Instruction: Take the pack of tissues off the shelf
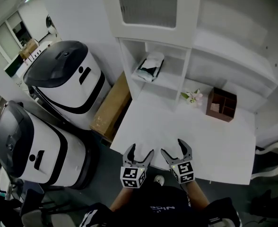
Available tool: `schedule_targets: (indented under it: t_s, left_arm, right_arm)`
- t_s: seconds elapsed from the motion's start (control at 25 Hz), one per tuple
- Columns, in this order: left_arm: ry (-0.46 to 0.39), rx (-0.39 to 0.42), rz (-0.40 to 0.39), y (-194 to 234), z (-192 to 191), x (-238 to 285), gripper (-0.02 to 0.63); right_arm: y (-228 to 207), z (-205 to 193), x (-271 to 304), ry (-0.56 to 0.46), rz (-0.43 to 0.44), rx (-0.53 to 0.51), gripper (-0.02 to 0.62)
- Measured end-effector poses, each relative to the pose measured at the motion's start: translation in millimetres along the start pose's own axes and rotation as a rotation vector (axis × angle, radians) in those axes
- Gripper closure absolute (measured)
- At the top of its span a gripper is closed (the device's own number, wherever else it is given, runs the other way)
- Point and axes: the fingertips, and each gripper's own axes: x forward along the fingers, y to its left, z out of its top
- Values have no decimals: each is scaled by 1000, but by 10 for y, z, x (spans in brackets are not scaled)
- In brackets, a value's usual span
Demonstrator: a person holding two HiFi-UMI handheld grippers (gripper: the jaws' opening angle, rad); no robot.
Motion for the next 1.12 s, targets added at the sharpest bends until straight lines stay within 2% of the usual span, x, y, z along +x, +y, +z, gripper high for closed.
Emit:
schedule_targets:
  t_s: [0.28, 0.44, 0.8, 0.96, 1.12]
  left_arm:
    - [-43, -13, 25, 77, 242, 162, 229]
    - [-64, -19, 11, 141, 400, 217, 229]
    - [-63, 22, 1, 423, 677, 327, 229]
    - [-63, 18, 3, 551, 726, 353, 229]
    - [-61, 13, 1, 645, 728, 392, 229]
  right_arm:
    - [-143, 482, 96, -67, 23, -22, 227]
    - [-187, 910, 179, -155, 41, -16, 227]
    - [-257, 1857, 574, -277, 38, -130, 255]
    - [-333, 2162, 774, -280, -1, -175, 256]
    - [-441, 2346, 1046, -266, -10, -159, 264]
